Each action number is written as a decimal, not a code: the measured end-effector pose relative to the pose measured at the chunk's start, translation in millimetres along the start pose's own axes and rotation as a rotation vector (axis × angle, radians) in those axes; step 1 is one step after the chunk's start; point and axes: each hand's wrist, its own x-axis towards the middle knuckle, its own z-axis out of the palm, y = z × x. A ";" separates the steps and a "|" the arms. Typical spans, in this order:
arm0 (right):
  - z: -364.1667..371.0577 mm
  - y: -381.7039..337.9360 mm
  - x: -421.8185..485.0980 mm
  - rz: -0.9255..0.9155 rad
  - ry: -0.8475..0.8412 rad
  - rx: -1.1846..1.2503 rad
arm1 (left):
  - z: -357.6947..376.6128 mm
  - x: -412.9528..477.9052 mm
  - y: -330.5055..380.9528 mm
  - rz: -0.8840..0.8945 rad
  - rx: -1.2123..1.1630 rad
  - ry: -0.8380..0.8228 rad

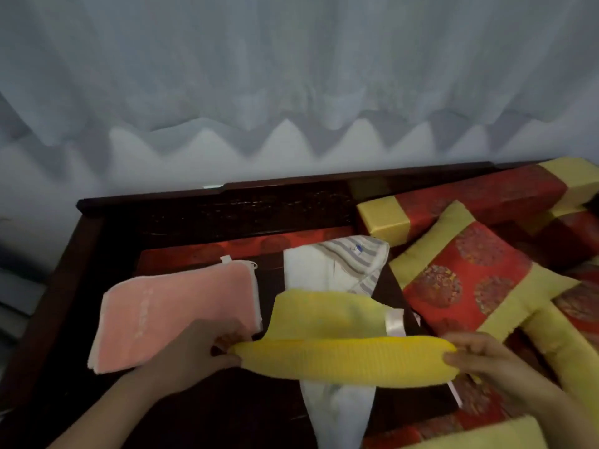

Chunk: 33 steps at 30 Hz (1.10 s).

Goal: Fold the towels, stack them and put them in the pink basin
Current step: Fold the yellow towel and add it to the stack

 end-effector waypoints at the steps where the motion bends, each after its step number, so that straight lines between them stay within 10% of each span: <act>1: -0.5 19.3 3.0 0.080 0.008 -0.005 | 15.7 3.1 -10.7 -0.020 0.026 -0.039; 8: -7.0 78.2 35.6 0.133 0.154 0.024 | 70.6 44.2 -30.8 -0.120 -0.277 -0.085; 15: -20.2 74.5 103.4 0.011 0.404 0.070 | 74.3 125.3 -28.1 -0.358 -0.715 0.239; 22: -14.2 117.9 174.8 0.032 0.466 -0.125 | 112.2 173.5 -55.4 -0.608 -0.493 0.391; 33: -18.7 130.5 184.0 0.067 0.455 -0.210 | 100.5 200.2 -62.6 -0.943 -0.545 0.013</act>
